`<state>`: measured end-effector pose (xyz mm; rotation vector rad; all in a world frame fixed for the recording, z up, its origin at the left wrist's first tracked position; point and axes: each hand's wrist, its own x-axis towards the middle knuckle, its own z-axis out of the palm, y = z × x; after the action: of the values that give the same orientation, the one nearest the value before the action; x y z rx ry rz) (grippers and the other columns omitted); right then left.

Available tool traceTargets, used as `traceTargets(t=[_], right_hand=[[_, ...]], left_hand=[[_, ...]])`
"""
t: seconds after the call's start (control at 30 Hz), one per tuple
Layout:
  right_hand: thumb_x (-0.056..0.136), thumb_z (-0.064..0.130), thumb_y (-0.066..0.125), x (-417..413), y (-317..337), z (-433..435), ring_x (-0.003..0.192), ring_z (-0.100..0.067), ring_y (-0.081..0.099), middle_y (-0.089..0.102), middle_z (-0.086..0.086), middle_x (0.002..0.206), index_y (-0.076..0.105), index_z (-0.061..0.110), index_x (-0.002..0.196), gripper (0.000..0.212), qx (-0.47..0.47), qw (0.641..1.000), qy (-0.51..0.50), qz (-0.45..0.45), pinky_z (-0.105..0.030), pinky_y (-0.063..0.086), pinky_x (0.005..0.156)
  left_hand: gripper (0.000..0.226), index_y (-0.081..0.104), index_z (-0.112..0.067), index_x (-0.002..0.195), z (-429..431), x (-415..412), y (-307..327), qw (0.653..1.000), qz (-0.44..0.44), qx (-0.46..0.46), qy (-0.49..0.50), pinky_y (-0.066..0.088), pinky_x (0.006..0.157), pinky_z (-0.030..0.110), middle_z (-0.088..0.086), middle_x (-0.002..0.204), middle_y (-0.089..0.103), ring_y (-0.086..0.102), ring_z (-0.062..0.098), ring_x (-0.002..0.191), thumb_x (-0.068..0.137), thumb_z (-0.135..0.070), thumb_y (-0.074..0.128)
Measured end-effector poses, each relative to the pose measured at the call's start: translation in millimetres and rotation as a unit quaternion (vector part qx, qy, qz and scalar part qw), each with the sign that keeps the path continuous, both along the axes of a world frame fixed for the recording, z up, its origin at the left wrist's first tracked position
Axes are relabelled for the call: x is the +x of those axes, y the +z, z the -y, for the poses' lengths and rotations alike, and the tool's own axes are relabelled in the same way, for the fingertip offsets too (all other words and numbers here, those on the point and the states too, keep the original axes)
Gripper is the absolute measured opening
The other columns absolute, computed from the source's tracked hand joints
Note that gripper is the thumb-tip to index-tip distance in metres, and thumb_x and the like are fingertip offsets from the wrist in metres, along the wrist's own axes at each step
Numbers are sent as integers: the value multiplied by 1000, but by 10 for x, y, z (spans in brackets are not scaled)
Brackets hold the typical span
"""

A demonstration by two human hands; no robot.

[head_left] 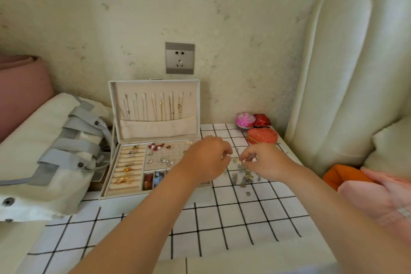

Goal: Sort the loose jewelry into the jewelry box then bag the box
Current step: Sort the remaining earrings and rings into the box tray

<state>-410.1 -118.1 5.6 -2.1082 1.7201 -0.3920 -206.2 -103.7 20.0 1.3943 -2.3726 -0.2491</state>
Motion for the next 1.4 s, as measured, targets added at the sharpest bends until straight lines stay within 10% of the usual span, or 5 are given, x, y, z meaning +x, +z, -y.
traceTargets(t=[0.4,1.4], right_hand=[[82,28,74,-161,-151,-84,97,-9,62,65,14,102,77,37,99,19,33,994,87,-64,-32,53,86],[80,16,70,-140,-158,26,92,-7,63,68,16,97,78,35,96,25,51,990,115,-62,-31,55,84]], left_hand=[[22,69,-36,106,-5,-371,-322,982,169,69,-35,52,86,34,-10,104,67,61,14,99,91,-28,56],[11,74,-32,93,240,-468,-336,986,144,78,14,51,79,28,-12,94,70,62,9,91,85,-27,67]])
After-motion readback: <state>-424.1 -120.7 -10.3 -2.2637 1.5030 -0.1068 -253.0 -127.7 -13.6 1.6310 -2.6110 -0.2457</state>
